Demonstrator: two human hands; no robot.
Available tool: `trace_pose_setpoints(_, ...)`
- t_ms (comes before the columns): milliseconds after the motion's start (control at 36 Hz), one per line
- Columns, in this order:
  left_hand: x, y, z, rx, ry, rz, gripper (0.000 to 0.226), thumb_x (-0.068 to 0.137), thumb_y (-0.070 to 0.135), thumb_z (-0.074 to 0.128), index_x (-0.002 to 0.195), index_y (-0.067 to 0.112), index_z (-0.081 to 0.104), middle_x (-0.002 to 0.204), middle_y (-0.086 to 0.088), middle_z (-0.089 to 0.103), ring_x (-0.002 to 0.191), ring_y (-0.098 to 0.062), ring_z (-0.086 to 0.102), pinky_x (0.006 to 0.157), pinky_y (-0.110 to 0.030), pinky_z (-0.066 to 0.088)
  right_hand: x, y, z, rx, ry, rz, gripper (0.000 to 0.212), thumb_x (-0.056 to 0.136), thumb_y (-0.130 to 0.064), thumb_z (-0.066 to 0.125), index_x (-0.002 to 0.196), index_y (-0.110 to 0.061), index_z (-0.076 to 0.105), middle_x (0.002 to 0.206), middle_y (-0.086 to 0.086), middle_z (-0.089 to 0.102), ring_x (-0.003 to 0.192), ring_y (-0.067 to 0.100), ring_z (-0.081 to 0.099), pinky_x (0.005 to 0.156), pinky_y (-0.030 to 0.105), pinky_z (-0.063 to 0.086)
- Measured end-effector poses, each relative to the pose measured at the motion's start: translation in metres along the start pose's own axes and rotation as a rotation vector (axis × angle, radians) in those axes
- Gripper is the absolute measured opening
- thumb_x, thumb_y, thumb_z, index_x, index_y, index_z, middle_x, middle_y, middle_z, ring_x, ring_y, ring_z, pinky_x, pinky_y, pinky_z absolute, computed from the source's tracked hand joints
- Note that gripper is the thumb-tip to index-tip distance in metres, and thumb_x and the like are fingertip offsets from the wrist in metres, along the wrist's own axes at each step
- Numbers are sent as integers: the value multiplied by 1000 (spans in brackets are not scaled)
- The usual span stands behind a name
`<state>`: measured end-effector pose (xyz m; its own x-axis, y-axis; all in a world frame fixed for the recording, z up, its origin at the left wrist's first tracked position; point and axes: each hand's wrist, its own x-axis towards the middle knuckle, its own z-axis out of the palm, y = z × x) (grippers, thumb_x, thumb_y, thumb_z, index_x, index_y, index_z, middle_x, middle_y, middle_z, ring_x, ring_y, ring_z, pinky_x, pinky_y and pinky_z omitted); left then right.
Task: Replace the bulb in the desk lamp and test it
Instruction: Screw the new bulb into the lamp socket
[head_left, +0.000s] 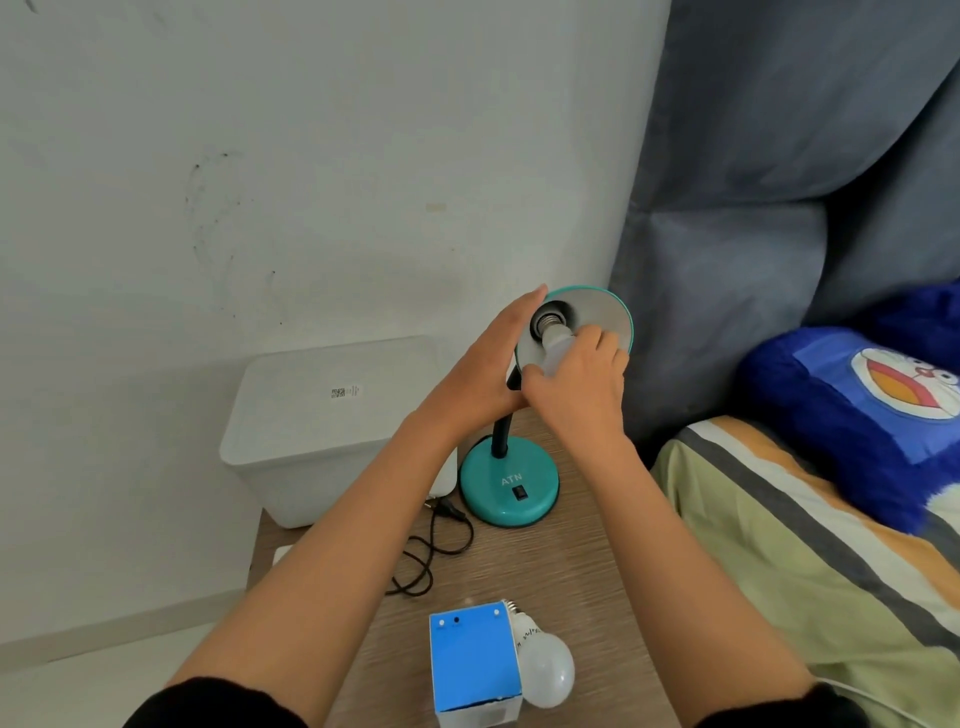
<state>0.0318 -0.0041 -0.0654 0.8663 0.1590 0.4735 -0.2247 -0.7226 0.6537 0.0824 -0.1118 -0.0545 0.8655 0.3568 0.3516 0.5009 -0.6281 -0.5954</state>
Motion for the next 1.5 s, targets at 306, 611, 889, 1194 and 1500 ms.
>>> trace_pose_setpoints(306, 0, -5, -1, -8, 4, 4, 96, 75, 15, 77, 147, 28, 15, 144, 20, 24, 134, 8, 24, 111, -17, 24, -3, 8, -7, 304, 27, -21, 54, 84, -26, 60, 130, -9, 37, 127, 15, 47, 115, 33, 47, 94, 45, 43)
trace_pose_setpoints(611, 4, -4, 0, 13, -11, 1, 100, 72, 15, 79, 148, 27, 14, 147, 13, 25, 136, 1, 24, 112, -25, 27, 4, 3, -9, 355, 35, 19, 55, 91, -45, 47, 130, -7, 37, 124, 18, 49, 110, 32, 49, 88, 42, 46)
trace_pose_setpoints(889, 3, -5, -2, 35, -21, 1, 105, 68, 11, 80, 148, 27, 13, 143, 20, 23, 134, 6, 23, 111, -21, 26, 14, -5, -17, 469, 12, 159, 55, 91, -44, 49, 126, -2, 39, 134, 15, 42, 115, 27, 46, 79, 26, 35)
trace_pose_setpoints(1194, 2, -3, -3, 46, -30, -13, 108, 67, 13, 82, 147, 31, 12, 148, 14, 24, 136, 0, 24, 113, -29, 28, 8, 9, -23, 347, -66, 100, 69, 79, -34, 68, 134, -6, 36, 130, 14, 37, 115, 27, 44, 82, 24, 31)
trace_pose_setpoints(1500, 1, -2, -3, 45, -17, -8, 106, 69, 14, 81, 147, 29, 12, 149, 10, 25, 136, -3, 26, 112, -28, 29, 2, 11, -26, 328, 32, 31, 53, 81, -45, 62, 121, -13, 46, 113, 14, 58, 105, 30, 55, 82, 35, 46)
